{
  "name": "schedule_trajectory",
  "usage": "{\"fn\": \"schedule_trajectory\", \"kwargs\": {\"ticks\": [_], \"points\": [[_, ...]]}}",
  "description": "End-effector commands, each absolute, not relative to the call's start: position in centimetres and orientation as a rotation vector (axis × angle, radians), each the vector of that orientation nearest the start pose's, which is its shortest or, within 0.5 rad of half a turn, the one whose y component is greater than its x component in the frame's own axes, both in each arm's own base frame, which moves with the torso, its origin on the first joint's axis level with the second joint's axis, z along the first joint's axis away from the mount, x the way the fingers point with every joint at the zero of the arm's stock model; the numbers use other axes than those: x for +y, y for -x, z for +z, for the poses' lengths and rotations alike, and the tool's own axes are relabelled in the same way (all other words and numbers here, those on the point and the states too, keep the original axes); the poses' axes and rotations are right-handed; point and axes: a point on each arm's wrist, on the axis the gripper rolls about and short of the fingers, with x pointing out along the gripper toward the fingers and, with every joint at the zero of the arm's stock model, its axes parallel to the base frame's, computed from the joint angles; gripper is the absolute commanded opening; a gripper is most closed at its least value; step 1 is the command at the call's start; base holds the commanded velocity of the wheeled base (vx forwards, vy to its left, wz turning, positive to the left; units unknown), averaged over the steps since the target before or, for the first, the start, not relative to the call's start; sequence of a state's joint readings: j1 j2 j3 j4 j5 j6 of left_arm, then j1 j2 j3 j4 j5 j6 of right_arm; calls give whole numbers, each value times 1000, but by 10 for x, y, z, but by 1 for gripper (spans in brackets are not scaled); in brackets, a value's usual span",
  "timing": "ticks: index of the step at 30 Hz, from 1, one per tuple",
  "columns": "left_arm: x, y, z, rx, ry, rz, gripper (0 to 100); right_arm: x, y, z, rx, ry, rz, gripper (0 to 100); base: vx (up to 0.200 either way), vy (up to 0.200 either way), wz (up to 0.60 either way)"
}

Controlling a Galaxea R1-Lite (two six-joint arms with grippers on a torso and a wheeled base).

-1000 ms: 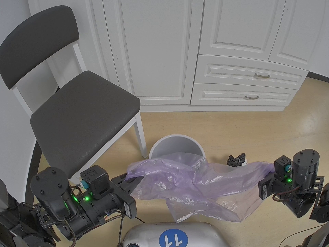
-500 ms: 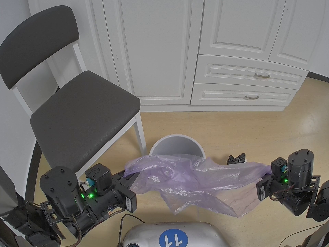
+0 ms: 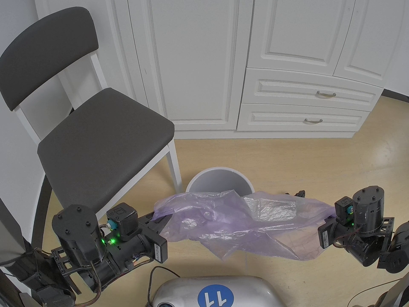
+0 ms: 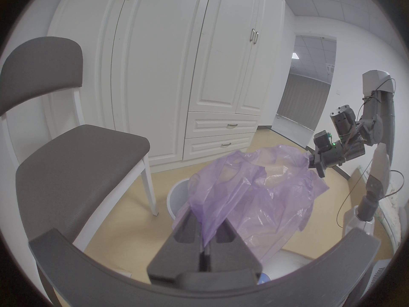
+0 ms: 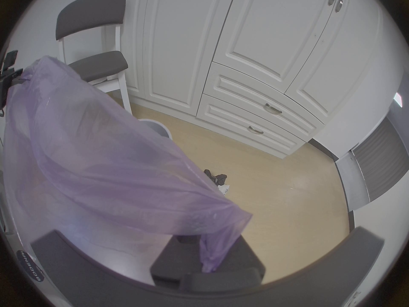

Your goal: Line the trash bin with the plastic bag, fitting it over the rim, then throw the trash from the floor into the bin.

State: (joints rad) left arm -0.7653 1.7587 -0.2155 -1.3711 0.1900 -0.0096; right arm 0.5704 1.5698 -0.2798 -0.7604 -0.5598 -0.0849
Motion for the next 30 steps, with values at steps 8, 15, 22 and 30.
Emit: {"fn": "schedule_trajectory", "kwargs": {"ticks": [8,15,22,30], "points": [[-148,-177,101,186,-60,-621,0,94,-187,94,495,390,-14,0,0,0,0],[-140,-178,98,211,-55,-666,0,91,-190,90,518,397,-30,0,0,0,0],[-135,-174,91,237,-59,-710,0,91,-189,89,526,398,-18,0,0,0,0],[-132,-178,90,239,-61,-689,0,88,-190,94,513,359,29,0,0,0,0]]}}
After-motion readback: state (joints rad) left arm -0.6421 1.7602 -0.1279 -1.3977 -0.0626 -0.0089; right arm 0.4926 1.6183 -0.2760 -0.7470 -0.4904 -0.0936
